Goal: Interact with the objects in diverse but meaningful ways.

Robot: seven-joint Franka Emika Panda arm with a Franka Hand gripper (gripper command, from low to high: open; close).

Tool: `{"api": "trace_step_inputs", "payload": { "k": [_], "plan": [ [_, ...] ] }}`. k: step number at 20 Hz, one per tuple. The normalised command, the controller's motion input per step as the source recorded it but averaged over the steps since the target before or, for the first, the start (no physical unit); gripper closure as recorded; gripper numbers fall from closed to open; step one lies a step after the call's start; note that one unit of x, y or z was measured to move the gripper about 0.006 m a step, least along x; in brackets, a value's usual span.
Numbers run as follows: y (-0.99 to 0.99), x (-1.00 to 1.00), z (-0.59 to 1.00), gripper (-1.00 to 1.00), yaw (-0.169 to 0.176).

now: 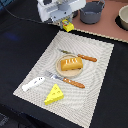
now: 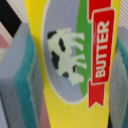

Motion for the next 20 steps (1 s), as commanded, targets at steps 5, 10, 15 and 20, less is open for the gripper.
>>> {"api": "trace_step_inputs", "payload": {
  "k": [5, 10, 15, 20],
  "plan": [
    [0.13, 1.0, 0.18, 1.0, 0.0],
    [0.13, 1.0, 0.14, 1.0, 0.0],
    [0.17, 1.0, 0.08, 1.0, 0.0],
    [0.36, 0.85, -0.05, 1.0, 0.0]
  ]
}}
